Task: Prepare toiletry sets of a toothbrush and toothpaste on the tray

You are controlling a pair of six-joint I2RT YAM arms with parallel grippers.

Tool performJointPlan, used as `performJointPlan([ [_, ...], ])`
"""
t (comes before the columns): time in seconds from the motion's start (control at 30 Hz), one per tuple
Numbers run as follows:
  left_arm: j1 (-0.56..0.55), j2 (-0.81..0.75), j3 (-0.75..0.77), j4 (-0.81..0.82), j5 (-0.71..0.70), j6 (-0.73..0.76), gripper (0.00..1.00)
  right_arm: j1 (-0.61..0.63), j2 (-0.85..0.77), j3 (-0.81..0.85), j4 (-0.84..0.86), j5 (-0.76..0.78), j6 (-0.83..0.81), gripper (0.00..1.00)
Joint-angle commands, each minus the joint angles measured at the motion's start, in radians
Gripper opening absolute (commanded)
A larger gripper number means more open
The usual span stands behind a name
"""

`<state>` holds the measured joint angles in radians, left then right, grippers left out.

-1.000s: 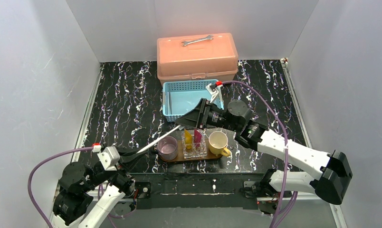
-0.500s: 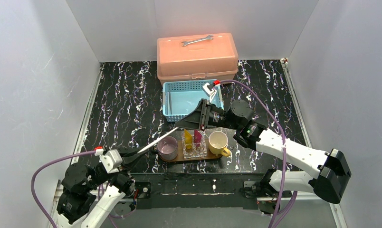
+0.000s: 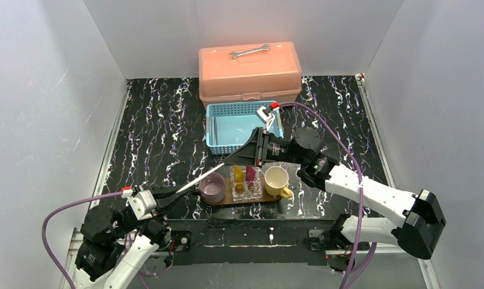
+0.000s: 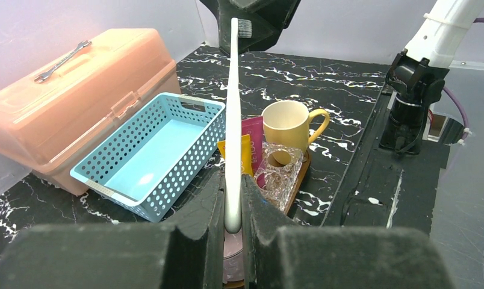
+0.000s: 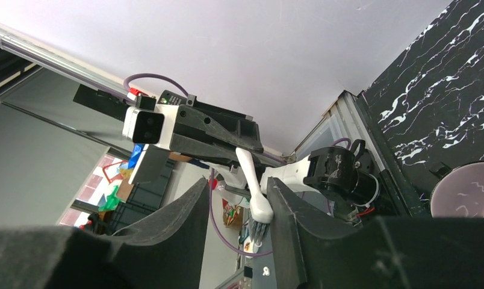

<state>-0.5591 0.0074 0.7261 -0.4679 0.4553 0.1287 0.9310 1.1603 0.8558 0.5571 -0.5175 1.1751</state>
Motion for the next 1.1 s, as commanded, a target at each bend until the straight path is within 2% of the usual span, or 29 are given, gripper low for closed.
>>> performJointPlan([
  [0.0,0.002,-0.049,-0.007,0.016,0.017,0.028,0.00,-0.007,-0.039,-0.006,0.057,-0.030,0.002,0.46],
  [0.13,0.002,-0.050,-0.006,0.005,0.019,0.040,0.00,-0.009,-0.045,-0.010,0.055,-0.031,0.002,0.39],
  [0.4,0.002,-0.055,-0.001,-0.015,0.046,0.064,0.00,-0.009,-0.042,-0.012,0.060,-0.033,0.004,0.15],
  [0.5,0.002,-0.057,0.002,-0.022,0.047,0.074,0.00,-0.009,-0.041,-0.013,0.061,-0.037,0.004,0.03],
  [0.57,0.002,-0.058,0.004,-0.025,0.041,0.078,0.02,-0.009,-0.040,-0.012,0.060,-0.042,0.004,0.01],
  [0.7,0.002,-0.064,0.008,-0.025,0.043,0.075,0.30,-0.009,-0.048,-0.001,0.019,-0.043,-0.025,0.01],
  [0.73,0.002,-0.066,0.008,-0.023,0.044,0.071,0.39,-0.009,-0.053,0.005,0.000,-0.041,-0.039,0.01],
  [0.77,0.002,-0.067,0.009,-0.019,0.043,0.065,0.54,-0.009,-0.059,0.012,-0.023,-0.036,-0.055,0.01],
  [0.8,0.002,-0.067,0.012,-0.016,0.043,0.058,0.85,-0.009,-0.065,0.019,-0.049,-0.032,-0.071,0.01],
  [0.83,0.002,-0.066,0.015,-0.014,0.051,0.056,0.97,-0.009,-0.071,0.029,-0.076,-0.029,-0.091,0.01],
  [1.07,0.002,-0.054,0.032,-0.009,0.073,0.020,0.98,-0.009,-0.119,0.100,-0.275,0.014,-0.230,0.01],
])
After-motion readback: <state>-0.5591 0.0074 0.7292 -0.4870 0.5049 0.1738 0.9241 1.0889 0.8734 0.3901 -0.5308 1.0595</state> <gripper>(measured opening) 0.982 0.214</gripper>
